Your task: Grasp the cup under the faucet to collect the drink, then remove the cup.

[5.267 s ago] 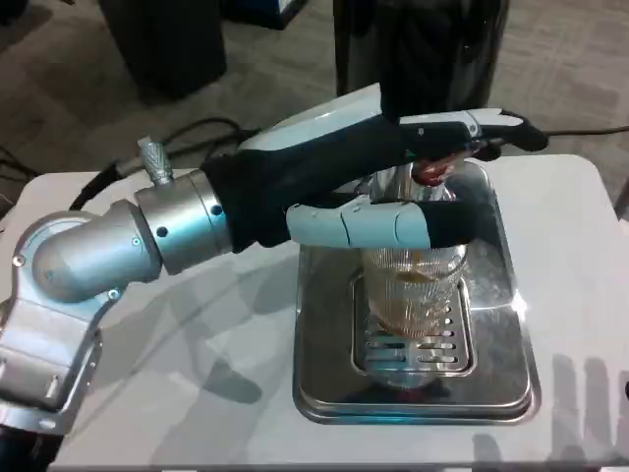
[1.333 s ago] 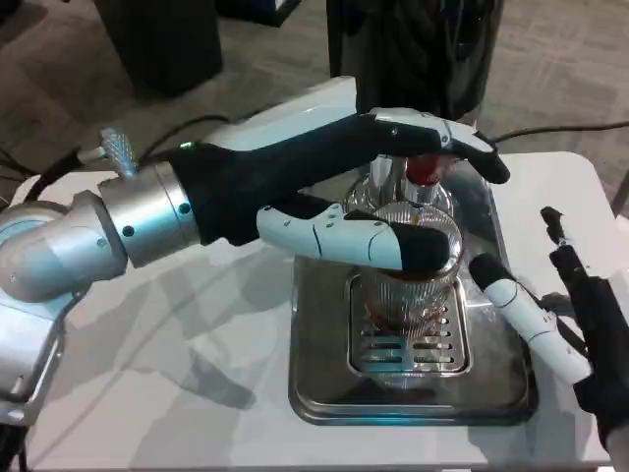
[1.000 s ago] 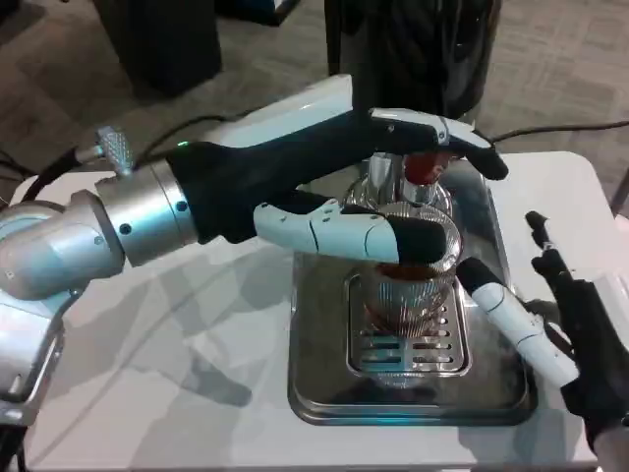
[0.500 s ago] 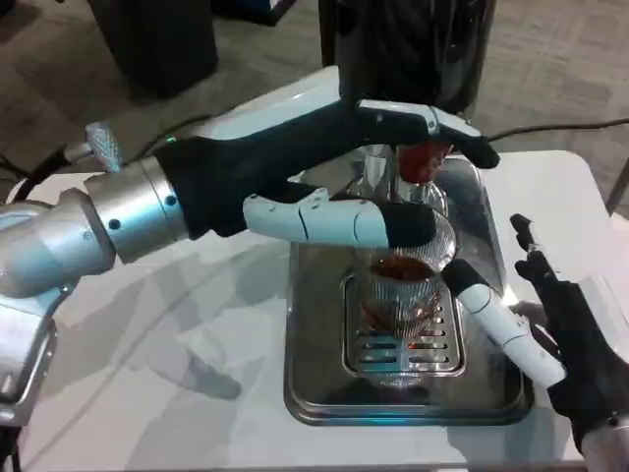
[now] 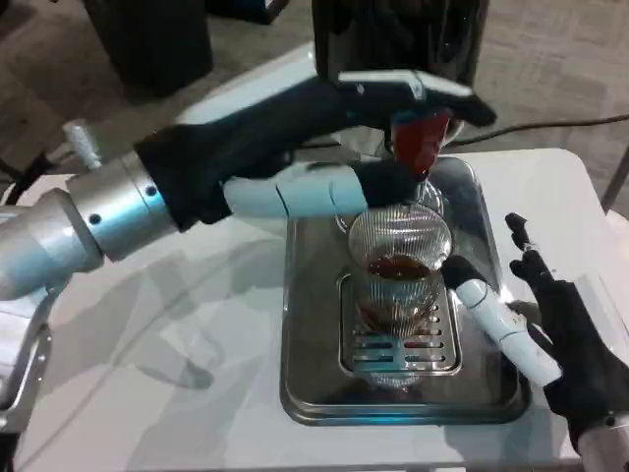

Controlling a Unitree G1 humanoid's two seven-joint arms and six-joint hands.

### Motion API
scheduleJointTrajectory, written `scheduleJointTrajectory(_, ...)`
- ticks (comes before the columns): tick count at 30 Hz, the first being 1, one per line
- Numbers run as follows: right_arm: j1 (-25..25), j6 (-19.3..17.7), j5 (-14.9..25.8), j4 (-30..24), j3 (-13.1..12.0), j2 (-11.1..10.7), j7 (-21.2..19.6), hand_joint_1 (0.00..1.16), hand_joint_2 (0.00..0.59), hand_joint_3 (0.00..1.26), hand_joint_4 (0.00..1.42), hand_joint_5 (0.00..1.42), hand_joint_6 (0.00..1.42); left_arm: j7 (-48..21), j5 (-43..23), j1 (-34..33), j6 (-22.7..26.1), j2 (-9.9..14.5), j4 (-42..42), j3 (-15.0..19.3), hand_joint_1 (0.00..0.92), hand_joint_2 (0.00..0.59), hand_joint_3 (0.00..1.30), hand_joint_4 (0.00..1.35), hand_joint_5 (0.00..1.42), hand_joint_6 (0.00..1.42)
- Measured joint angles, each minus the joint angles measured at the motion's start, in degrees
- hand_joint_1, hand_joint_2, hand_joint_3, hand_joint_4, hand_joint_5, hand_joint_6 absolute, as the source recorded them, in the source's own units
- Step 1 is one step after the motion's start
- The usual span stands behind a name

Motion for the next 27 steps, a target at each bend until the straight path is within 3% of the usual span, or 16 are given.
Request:
scheduleJointTrajectory(11, 0.4, -0.3, 0.8, -0.1, 0.0, -0.9, -0.3, 0.07, 0.136, 0.0, 0.01, 0.09, 0.3, 2.0, -2.5, 2.0, 0.1, -0.7, -2.9, 4.3, 0.018, 0.12, 0.3, 0.24, 0.28, 0.18)
scheduleJointTrajectory(19, 0.5, -0.9, 0.9, 0.0, 0.9, -2.9, 0.0, 0.12, 0.125, 0.0, 0.0, 0.04, 0.25, 1.9, -2.9, 7.1, 0.1, 1.2, -4.9, 6.9, 0.038, 0.128, 0.31, 0.24, 0.28, 0.19)
scheduleJointTrajectory(27, 0.2, -0.9, 0.2, 0.7, 2.5, -3.6, -0.3, 0.21, 0.172, 0.0, 0.0, 0.0, 0.23, 1.9, -4.4, 11.8, 0.1, 3.3, -6.5, 9.3, 0.059, 0.132, 0.32, 0.25, 0.3, 0.2)
